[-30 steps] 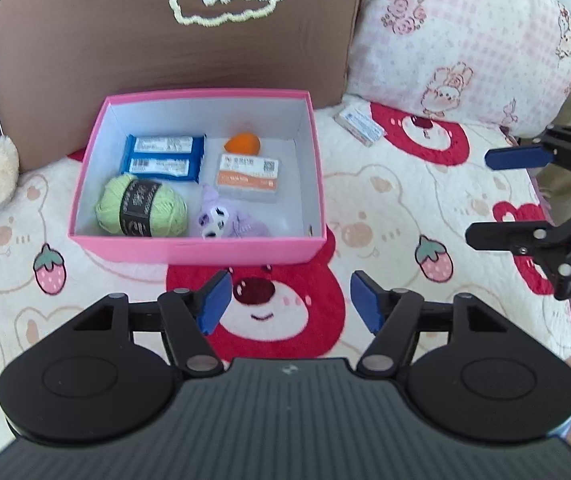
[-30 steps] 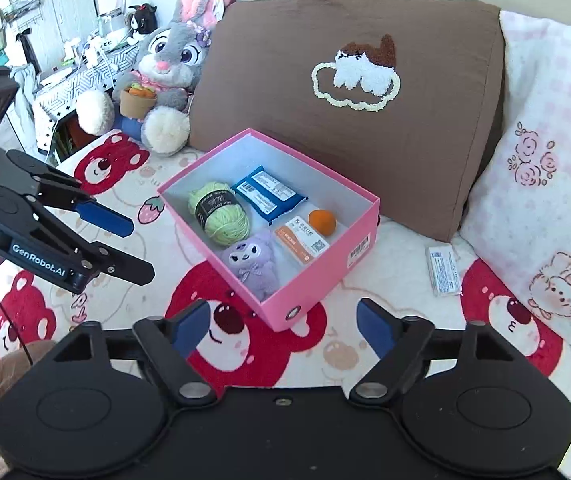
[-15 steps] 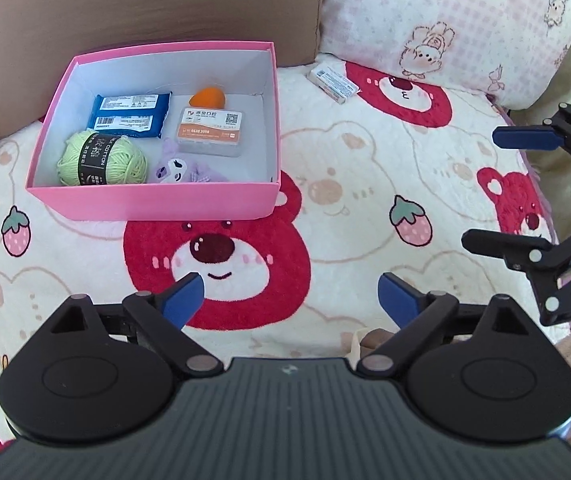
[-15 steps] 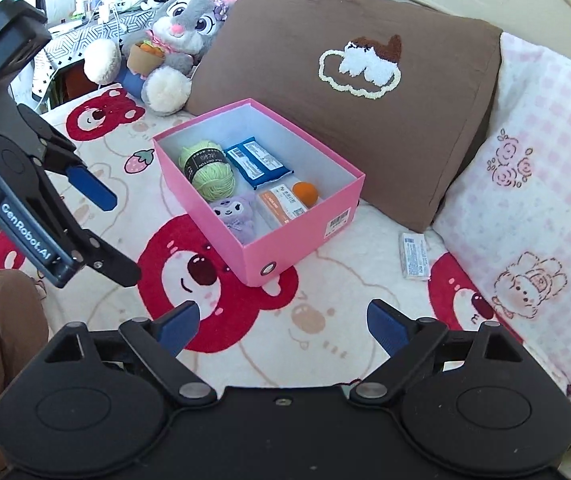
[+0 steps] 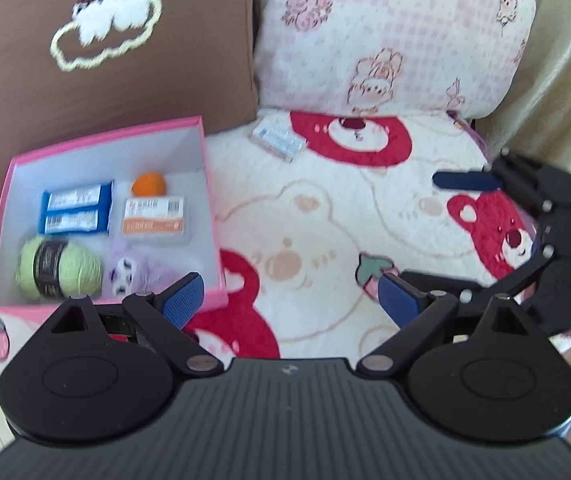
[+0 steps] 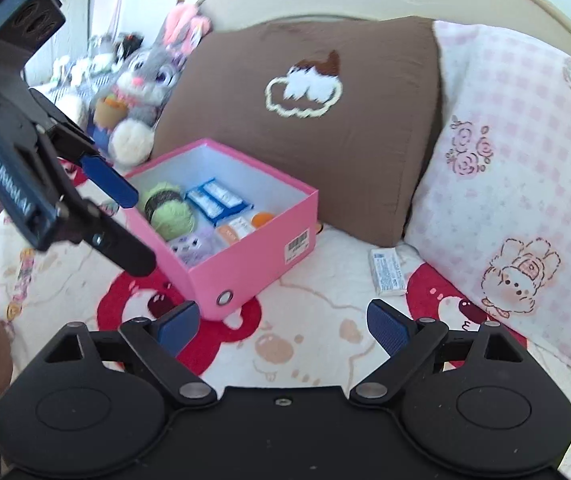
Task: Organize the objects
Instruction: 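Raise the left tool and move toward the white medicine packet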
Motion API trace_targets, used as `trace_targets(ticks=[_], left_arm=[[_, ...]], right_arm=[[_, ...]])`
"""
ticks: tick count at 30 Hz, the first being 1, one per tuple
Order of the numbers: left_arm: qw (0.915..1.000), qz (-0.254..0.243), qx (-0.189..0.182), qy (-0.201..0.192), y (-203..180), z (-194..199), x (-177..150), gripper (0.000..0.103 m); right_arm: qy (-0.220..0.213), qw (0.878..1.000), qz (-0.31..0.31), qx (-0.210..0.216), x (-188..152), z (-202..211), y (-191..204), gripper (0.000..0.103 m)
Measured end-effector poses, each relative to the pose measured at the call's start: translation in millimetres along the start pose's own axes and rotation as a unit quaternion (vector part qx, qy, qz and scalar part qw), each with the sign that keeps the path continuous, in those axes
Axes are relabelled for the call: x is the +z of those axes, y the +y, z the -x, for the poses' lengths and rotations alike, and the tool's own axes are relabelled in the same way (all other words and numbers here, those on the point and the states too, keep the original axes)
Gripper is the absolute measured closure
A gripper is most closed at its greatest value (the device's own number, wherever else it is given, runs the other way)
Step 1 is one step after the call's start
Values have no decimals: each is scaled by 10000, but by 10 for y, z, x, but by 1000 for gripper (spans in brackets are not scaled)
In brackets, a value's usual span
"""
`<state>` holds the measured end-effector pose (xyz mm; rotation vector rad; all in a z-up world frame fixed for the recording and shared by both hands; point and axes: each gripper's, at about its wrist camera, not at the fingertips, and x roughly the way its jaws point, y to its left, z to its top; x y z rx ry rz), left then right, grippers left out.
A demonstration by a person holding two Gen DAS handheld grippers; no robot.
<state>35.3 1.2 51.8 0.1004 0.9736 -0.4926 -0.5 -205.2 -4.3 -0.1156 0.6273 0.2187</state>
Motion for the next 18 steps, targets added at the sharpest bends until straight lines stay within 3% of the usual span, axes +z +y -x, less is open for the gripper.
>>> trace_targets(ticks=[3,5,10,12,14,18], left_arm=[[9992,-340,93,-171,-88,-93,206,8],[9985,-485,141,-218,-134,-194,323,8],[9985,-453,146,-274,-208,-525,573,8],[9984,-492,177,-211,-239,-670,663,8],[9992,-359,-112,-92,-205,-809,764,8],[9996,-284,-16,-48,-191,-1084,928,8]], right_arm=[[-463,9976,-399,311,-133,-10,-160,10],[-532,9959,-630,373,-172,-55,-241,9],[-485,9964,-683,-89,-157,-190,-299,9],[-350,9966,-724,-185,-155,-258,-332,8],[-138,9969,-713,-292,-146,-363,-373,7],[92,9963,-488,-698,-138,-581,-497,7]])
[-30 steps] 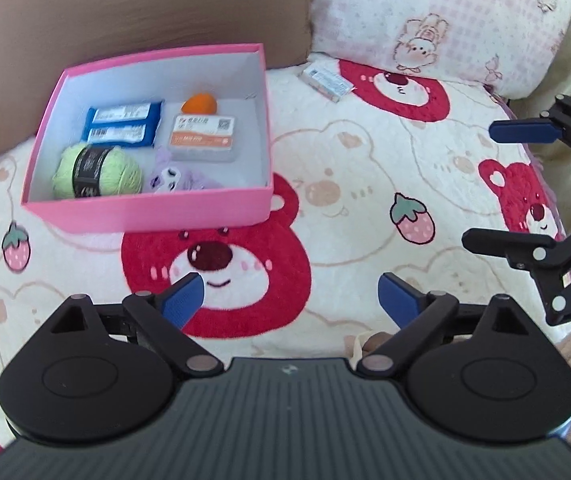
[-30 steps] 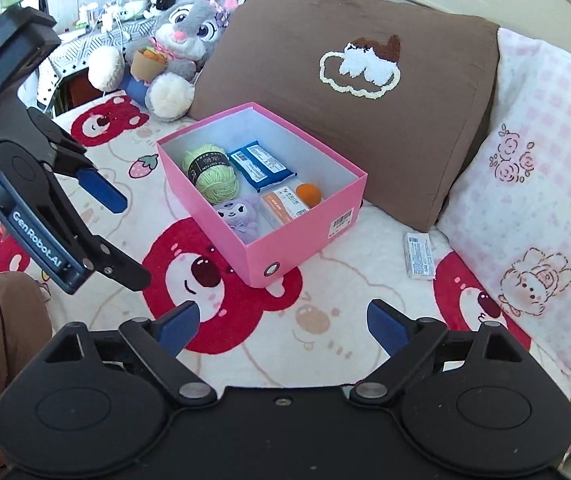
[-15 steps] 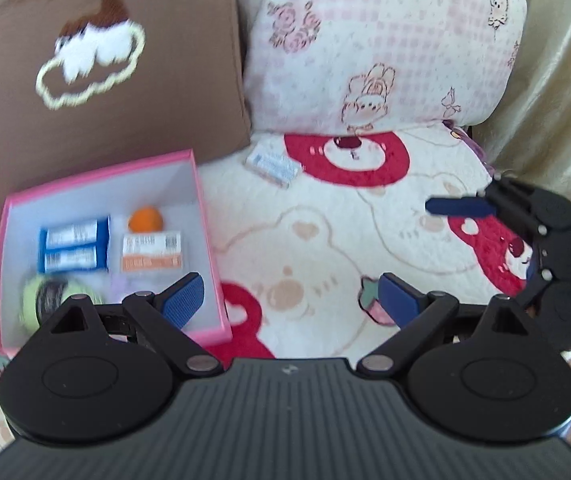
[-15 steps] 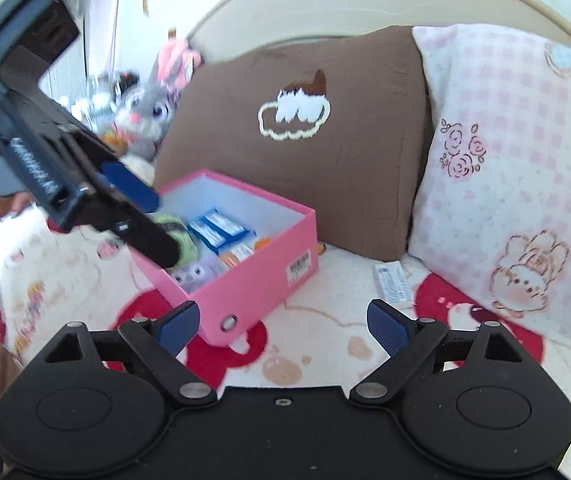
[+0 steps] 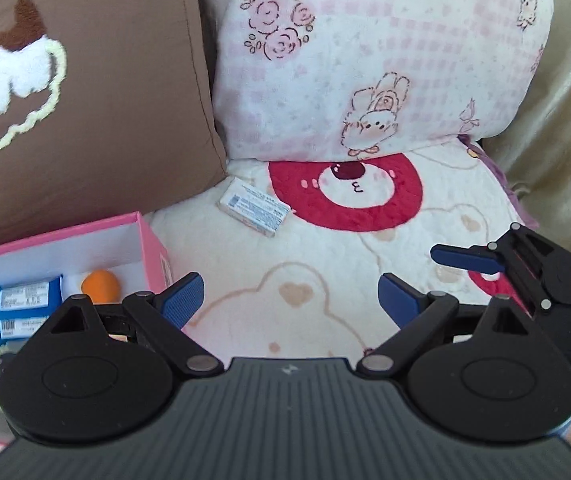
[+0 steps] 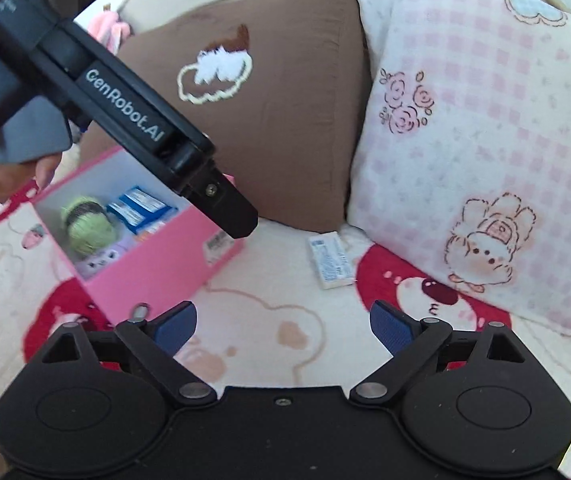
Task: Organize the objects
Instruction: 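Raise the left tool and move toward the white medicine packet, then lower the left tool onto the white packet and close on it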
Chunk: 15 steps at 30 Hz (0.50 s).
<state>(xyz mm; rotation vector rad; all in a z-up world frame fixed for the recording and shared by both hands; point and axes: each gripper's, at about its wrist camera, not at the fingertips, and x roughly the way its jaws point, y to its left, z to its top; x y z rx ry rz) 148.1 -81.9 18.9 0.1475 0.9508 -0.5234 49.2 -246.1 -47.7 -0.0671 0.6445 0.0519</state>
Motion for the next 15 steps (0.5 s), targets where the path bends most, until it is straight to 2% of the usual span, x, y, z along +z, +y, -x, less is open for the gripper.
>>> trace_targets(ticks=[2,5,9,15], left_arm=[[10000,-42,38,49,-6,-145,70,10],[9999,-8,-144,55,-7,-348,161,12],[9999,-155,-22,-17,-41,-585,287,12],[9998,-193,-49,-37,39,-851,331,12]], right_arm=[[0,10000,33,-51,47,-103,-90,7],[46,9999,9,121,118,-284,-243,9],[-132,9997,-149,105,179,-489,-388,9],[-360,9987,-352,62,146,-747,-473,11]])
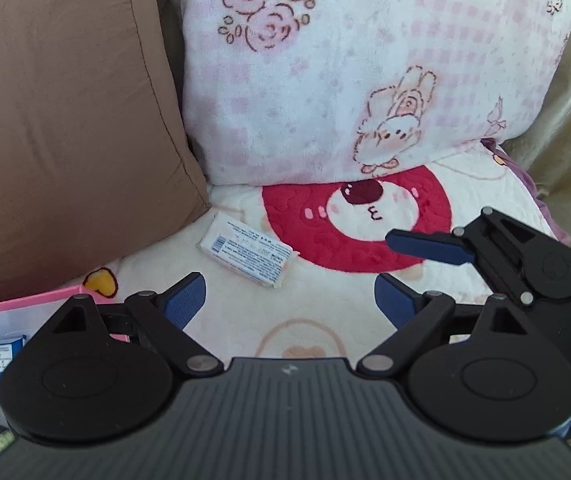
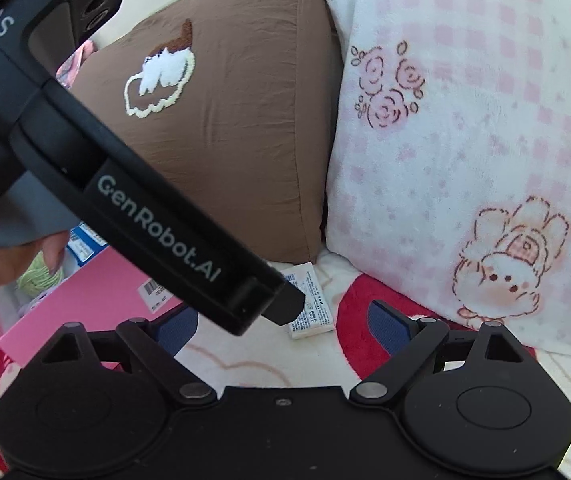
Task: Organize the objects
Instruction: 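Lower the left tool onto the white packet and close on it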
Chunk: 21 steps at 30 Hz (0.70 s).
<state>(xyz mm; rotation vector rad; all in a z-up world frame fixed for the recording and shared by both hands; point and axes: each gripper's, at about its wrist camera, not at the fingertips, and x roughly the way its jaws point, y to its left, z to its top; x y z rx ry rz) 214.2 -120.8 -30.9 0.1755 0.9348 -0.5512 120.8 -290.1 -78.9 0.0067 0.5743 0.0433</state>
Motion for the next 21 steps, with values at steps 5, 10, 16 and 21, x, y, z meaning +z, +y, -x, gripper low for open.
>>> trace_targets(ticks=[5,10,16,21], left_arm=[[9998,-131,112,63,85,-227,41,16],[9998,-178,123,6,175,-360,83,17],[9994,44,162,303,280,-691,182,34],[9981,219,339,464,406,-954,178,40]], right_arm=[[4,9997,-204,-102,-94,-224,-82,13],[108,9994,-321,48,-119,-369,-183,13],[35,9996,-289,-42,-166,-558,-207,18],[40,9986,-519,-134,-248,-707,-301,18]])
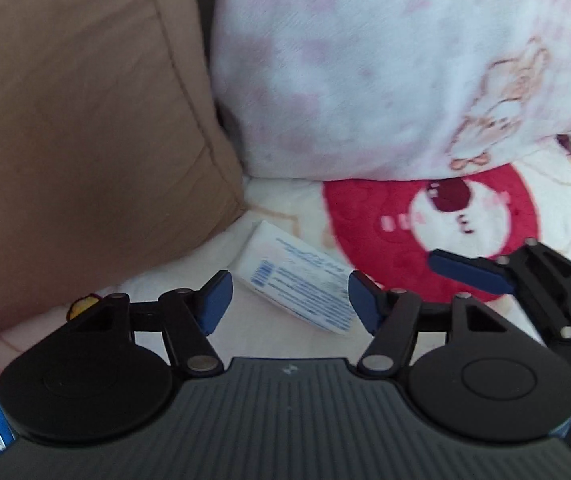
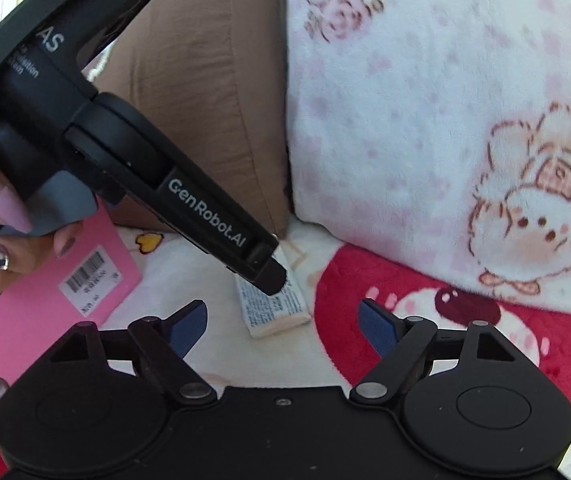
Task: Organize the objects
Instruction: 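Lower the left tool onto the white packet and close on it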
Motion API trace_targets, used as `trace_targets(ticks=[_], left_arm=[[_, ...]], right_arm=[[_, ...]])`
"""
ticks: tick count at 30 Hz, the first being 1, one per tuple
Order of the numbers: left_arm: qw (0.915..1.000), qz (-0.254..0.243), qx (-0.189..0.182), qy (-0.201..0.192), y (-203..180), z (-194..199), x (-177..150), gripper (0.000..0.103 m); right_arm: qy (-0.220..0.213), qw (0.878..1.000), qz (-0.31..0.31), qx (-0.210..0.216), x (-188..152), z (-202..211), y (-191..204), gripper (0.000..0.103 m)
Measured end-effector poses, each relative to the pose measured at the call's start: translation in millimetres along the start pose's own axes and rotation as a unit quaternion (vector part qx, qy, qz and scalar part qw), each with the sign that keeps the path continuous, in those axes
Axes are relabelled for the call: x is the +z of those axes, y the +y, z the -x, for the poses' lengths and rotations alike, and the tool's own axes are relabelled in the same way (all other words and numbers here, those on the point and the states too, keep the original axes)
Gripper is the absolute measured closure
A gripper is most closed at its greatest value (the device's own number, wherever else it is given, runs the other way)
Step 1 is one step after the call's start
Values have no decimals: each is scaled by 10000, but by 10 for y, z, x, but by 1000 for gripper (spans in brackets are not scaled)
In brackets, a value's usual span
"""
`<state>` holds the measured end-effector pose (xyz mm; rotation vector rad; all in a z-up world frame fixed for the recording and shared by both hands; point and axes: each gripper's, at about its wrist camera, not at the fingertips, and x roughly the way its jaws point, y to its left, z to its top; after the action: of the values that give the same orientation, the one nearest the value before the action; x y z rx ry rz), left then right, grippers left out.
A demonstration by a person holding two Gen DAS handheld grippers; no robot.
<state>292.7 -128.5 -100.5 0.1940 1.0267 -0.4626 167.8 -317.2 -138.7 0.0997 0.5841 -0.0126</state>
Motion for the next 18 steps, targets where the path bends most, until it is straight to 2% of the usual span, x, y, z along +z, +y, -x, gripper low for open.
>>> trace_targets(ticks=[4,6,9,10,12,14,18], left_arm=[[9998,137,-88,-70,81,-90,-12,40],[9995,229,-180,-149,110,-115,1,40],[9993,190,-240,-198,99,-153,-4,40],[9994,149,-253,-200,87,-163,-11,43],[9994,57,-233,-235,62,-159,-32,45],[9996,-48,-188,-227,49,-146,-38,52],[9999,6,-134,-93,24,-141,-12,54]], right_arm=[[159,9993,325,-30,-44,-85,78,20],[219,9989,419,-1,-74,-123,122,28],[342,9986,401,-64,-100,-212,157,48],[386,9984,379,-141,-104,-240,161,50],[391,9984,351,-188,-113,-253,154,59],[390,9985,312,-203,-116,-246,132,65],[450,9988,158,-79,-110,-233,61,70]])
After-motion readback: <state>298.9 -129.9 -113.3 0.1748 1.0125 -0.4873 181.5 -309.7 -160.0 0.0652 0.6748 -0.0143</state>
